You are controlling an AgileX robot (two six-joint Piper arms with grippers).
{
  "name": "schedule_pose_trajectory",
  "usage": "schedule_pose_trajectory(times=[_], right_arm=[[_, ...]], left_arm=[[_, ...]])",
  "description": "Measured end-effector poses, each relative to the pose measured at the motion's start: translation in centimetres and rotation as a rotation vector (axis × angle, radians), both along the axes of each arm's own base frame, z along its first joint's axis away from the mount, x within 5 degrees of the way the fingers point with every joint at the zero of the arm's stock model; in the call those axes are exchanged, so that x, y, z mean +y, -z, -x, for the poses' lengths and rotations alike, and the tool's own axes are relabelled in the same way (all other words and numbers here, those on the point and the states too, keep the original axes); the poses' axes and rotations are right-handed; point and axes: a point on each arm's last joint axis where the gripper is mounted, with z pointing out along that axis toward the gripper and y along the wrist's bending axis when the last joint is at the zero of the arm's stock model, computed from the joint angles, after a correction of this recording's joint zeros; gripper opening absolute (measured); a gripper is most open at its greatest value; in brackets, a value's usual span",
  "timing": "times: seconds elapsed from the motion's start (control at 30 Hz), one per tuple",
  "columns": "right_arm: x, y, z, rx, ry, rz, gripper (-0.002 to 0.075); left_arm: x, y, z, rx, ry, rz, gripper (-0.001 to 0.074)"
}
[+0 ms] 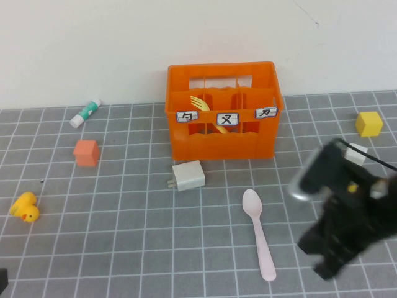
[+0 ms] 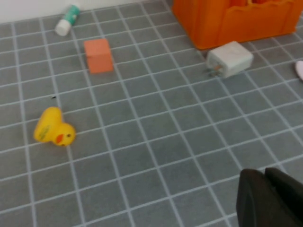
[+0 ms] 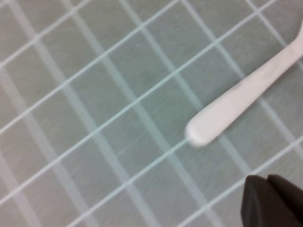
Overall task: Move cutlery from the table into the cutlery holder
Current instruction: Pick up the spoon
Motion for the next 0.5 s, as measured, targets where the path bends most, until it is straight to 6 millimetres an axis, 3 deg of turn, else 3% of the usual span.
schedule_pose_trajectory(times=[0.17, 0.33, 0.4, 0.5], right_arm=[[2.5, 1.2, -4.1, 0.047, 0.059, 0.069, -0.0002], [4.0, 2.4, -6.7, 0.055, 0.101, 0.053, 0.0004], [4.6, 3.2, -7.4, 0.071, 0.127, 0.028, 0.0046], [5.3, 4.2, -8.2, 0.106, 0.161, 0.006, 0.0181]], left_arm=[[0.4, 2.1, -0.1, -0.016, -0.057, 0.016, 0.0000], [0.3, 2.0, -0.3, -0.043, -0.063, 0.057, 0.0000], [0.2, 1.9, -0.3, -0.058, -0.057, 0.065, 0.0000], [0.2, 1.8, -0.3, -0.061, -0.055, 0.073, 0.0000]])
